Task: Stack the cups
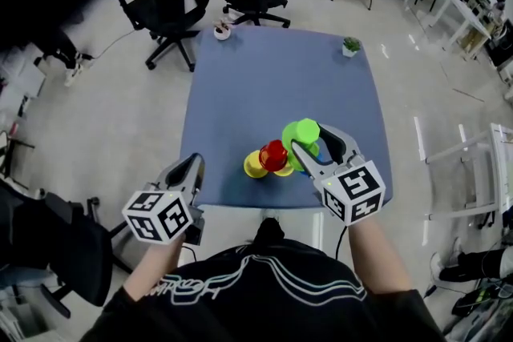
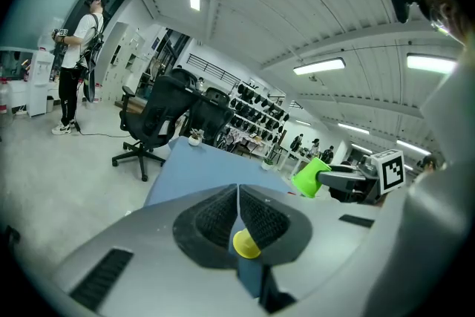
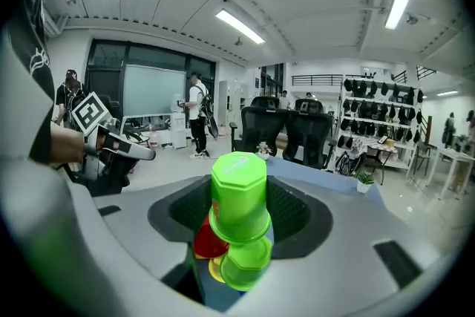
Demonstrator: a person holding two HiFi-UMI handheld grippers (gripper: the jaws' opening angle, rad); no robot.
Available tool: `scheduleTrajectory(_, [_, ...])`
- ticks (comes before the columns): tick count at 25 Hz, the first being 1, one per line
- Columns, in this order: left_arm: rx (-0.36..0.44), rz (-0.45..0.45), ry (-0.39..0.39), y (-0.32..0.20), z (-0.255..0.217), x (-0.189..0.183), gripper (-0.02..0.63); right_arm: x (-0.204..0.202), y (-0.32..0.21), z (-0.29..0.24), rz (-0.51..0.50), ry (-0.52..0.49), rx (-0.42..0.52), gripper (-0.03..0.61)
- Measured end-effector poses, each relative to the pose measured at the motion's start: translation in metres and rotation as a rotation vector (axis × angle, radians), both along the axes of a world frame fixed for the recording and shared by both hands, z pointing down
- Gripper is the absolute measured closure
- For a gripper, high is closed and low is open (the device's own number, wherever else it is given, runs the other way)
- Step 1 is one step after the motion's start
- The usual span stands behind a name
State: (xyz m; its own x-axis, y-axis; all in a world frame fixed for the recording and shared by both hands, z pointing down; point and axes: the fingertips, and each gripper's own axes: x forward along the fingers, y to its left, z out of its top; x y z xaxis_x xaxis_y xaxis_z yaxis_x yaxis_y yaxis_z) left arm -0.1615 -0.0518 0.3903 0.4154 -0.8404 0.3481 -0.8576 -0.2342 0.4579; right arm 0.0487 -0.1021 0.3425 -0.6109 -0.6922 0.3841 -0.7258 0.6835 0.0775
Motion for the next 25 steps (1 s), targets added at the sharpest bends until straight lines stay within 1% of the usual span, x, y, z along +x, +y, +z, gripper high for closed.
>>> scheduleTrajectory(7, [0.000,0.007,0.002,0.008,-0.002,-0.002,0.583,-0.006,0.012,0.008,-0.015,0.025,-0.038,0.333])
scheduleTrajectory(20, [0.002,0.010,0.002,0.013,0.000,0.001,0.583,-0.010,0.014,0.016,-0.044,-0.008,-0.078,0.328])
scheduleTrajectory(22, [0.003,0.014,0.002,0.015,-0.002,0.002,0.583,-0.010,0.017,0.012,-0.051,-0.020,-0.070,0.301])
scheduleTrajectory(25, [0.007,0.025,0.001,0.016,-0.005,0.007,0.583,-0.005,0.020,0.003,-0.049,-0.040,-0.032,0.291])
